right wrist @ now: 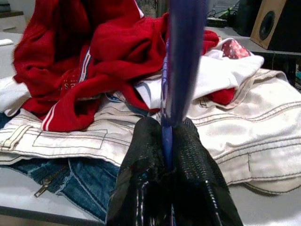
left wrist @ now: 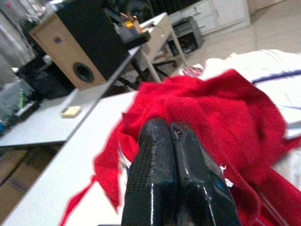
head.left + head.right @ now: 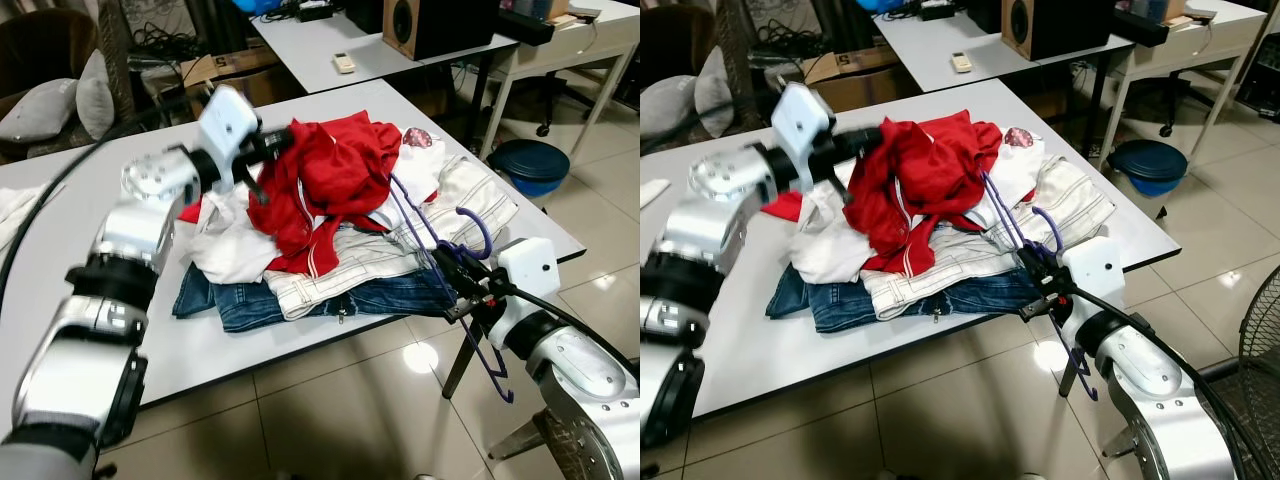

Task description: Hang hanger

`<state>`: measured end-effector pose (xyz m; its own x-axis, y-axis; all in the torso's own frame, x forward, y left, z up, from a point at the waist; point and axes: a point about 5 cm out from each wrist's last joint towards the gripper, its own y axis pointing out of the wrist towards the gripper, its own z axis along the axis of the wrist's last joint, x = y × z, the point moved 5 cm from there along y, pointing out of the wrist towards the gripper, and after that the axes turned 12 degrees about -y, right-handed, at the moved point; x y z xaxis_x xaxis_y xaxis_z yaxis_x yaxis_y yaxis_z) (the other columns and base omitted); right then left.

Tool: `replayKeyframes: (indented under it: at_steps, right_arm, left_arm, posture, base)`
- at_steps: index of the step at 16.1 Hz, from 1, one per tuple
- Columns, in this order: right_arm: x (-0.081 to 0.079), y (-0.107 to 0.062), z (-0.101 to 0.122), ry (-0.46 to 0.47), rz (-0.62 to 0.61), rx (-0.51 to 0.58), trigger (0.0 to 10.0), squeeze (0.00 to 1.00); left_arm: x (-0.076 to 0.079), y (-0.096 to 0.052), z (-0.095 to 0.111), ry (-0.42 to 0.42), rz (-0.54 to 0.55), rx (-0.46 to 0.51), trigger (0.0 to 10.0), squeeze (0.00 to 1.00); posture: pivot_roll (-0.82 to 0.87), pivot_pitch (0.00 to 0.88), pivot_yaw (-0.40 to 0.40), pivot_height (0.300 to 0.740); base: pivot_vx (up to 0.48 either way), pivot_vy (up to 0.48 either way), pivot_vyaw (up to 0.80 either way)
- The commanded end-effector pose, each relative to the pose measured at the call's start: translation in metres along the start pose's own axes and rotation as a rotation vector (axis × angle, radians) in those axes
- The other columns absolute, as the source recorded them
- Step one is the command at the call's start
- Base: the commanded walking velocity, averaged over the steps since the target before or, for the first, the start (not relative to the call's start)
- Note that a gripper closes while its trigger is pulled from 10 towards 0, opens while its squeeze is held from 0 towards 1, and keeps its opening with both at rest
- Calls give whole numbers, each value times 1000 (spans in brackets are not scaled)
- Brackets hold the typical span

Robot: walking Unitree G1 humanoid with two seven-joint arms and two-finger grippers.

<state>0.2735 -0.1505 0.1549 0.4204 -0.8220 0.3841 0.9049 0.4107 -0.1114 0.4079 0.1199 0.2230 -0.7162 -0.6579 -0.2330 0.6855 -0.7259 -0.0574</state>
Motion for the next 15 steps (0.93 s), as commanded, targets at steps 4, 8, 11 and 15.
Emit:
replayKeyframes:
  at_steps: [4,8,11,15]
  right_arm:
    - [-9,5,1,6,50,11,10000,0]
    - [-8,3,0,6,48,6,10000,0]
    - [-7,2,0,6,46,6,10000,0]
    - [-9,3,0,11,44,7,10000,0]
  left_arm:
    - [40,9,-12,-43,-175,-47,0,0]
    - [-21,-3,75,-561,29,482,0,0]
    - [-49,-18,77,-635,112,505,0,0]
    - [-62,-27,28,-634,270,284,0,0]
  posture:
    - [-122,0,111,740]
    - [-130,0,117,740]
    - [-128,0,120,740]
    - [-123,0,120,740]
  base:
    - [0,0,0]
    - [0,0,0]
    - [0,0,0]
    - [0,0,0]
